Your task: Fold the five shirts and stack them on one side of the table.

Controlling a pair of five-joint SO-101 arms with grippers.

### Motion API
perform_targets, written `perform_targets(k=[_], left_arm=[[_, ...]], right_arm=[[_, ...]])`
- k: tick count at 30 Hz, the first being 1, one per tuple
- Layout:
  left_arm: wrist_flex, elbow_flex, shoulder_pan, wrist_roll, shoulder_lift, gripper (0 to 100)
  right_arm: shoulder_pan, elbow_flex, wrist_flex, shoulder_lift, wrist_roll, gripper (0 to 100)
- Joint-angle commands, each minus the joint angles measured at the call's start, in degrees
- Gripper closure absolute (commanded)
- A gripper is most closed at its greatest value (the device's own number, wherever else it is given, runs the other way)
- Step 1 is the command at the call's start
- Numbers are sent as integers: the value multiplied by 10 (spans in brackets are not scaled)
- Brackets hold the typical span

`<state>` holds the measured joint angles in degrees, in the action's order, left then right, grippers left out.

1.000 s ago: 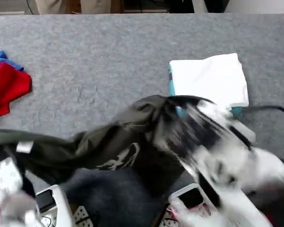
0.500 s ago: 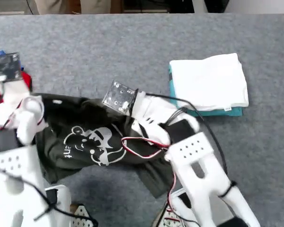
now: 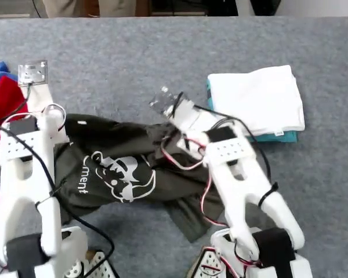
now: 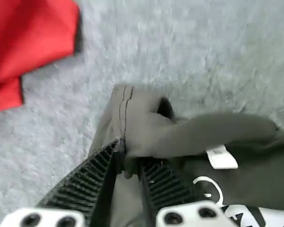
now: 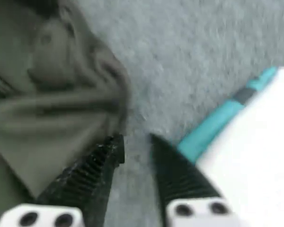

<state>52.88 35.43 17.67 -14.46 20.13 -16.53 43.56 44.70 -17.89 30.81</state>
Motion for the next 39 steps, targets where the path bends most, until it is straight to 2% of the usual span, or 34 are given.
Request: perform_targets(k=[1,8,12,15,17,20,23,30,34,39], left_arm=[[11,-33,-1,5,-5,981],[78,-120,-1,5,0,981],[77,-125,-2,5,-4,981],[81,-123,-2,5,0,981],[98,-135,-1,7,5,981],[154,-174,-2,30,34,981],[158,-176,-4,36,52,981],[170,-171,-1,36,61,981],[184,-169,1,35,66,981],[185,-173,38,33,67,981]], right_arm=[[20,-69,72,1,8,703],[16,-110,190,-88,29,701],[-19,-30,214,-189,25,838],[-59,87,184,-254,24,905],[-80,150,151,-287,-1,875],[-92,201,102,-305,-36,759],[-92,209,55,-278,-43,704],[-89,157,-52,-95,-45,822],[-73,38,-4,-19,-73,994],[-11,-115,62,13,-68,981]])
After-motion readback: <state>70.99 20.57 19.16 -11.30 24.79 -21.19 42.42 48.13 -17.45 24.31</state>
